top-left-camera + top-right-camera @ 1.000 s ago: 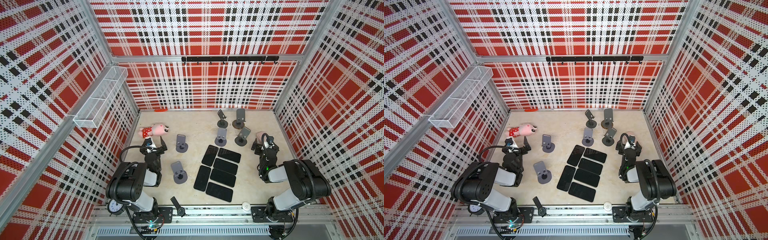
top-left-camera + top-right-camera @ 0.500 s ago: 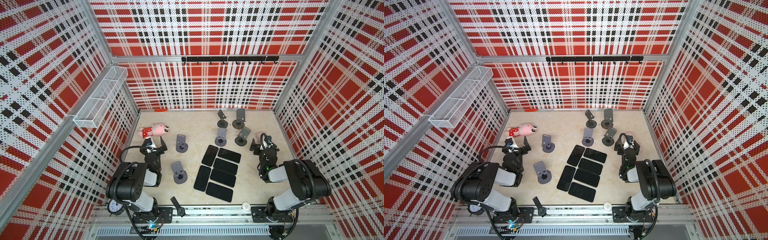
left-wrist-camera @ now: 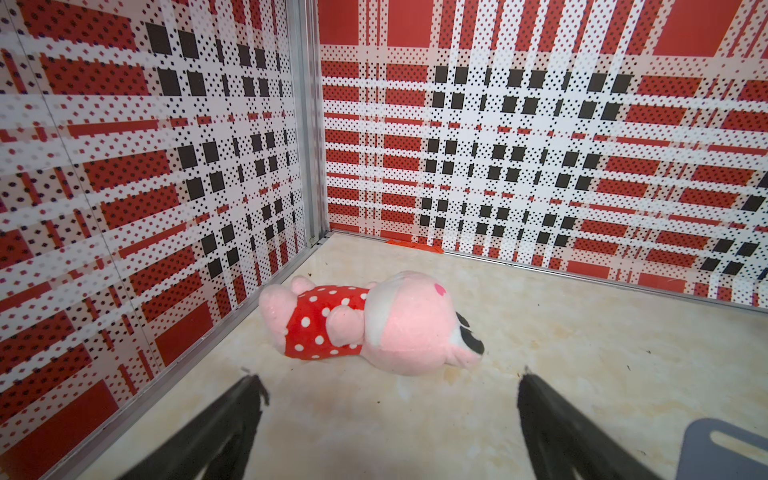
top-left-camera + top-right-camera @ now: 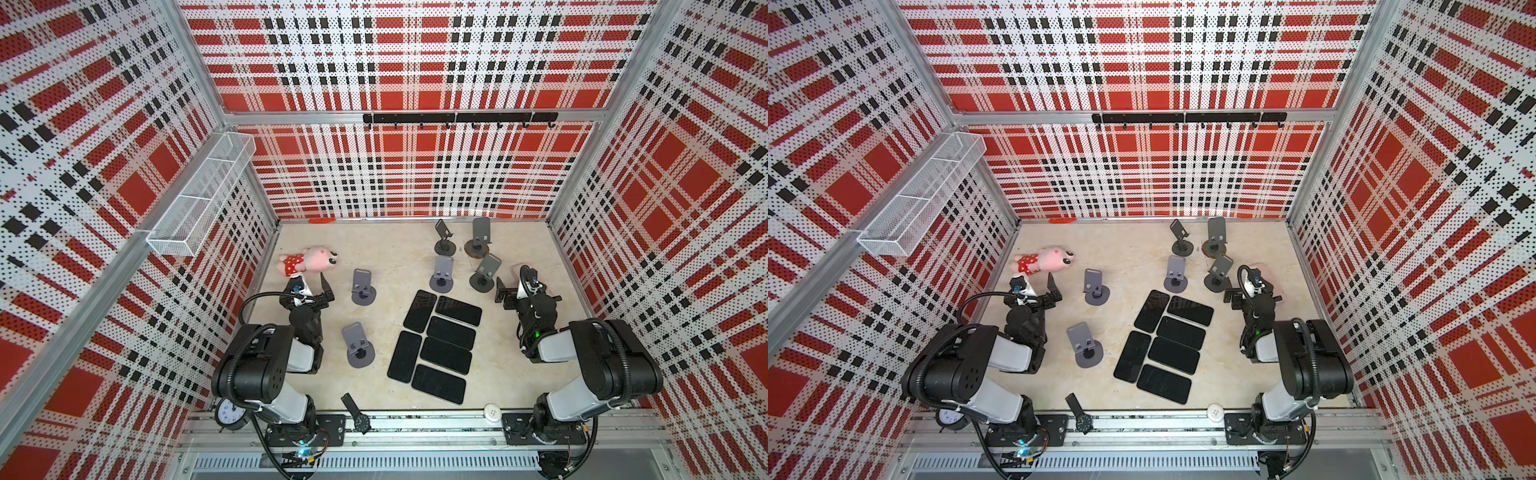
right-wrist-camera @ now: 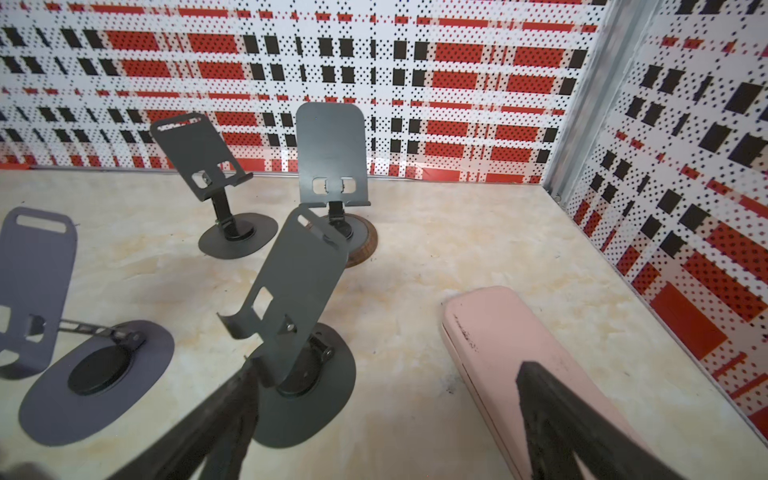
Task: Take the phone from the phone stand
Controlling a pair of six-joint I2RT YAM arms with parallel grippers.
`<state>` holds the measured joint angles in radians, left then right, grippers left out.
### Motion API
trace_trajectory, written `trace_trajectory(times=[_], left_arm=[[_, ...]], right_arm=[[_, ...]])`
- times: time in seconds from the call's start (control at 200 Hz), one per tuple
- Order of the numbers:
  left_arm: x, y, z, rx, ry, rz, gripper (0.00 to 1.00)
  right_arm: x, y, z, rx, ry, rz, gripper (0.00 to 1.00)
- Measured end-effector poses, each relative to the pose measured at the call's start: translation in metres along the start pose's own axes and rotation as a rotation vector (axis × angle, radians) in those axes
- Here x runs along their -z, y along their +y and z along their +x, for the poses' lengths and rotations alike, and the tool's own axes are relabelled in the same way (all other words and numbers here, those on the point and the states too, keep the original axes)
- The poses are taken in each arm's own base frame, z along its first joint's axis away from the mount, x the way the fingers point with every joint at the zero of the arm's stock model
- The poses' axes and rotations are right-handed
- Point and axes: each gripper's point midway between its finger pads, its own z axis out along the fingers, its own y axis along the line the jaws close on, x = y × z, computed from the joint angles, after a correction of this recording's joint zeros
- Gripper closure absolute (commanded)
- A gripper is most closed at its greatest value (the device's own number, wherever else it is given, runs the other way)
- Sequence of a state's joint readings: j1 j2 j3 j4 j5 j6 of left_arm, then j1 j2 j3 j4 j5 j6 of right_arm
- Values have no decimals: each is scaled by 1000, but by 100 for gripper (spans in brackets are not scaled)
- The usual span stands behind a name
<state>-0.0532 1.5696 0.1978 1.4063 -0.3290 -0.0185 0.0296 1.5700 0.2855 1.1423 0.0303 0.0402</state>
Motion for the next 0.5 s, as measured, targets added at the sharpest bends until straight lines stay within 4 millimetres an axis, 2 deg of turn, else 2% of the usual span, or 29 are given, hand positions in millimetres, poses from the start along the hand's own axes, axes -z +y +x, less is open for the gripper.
trace_trajectory(times=[0.356, 0.501], left_arm=[[0, 0, 0, 0, 0, 0, 2], [0, 0, 0, -1, 0, 0, 2]], right_arm=[[0, -5, 7, -10, 28, 25, 0], [1, 7, 4, 0, 15, -73, 0]])
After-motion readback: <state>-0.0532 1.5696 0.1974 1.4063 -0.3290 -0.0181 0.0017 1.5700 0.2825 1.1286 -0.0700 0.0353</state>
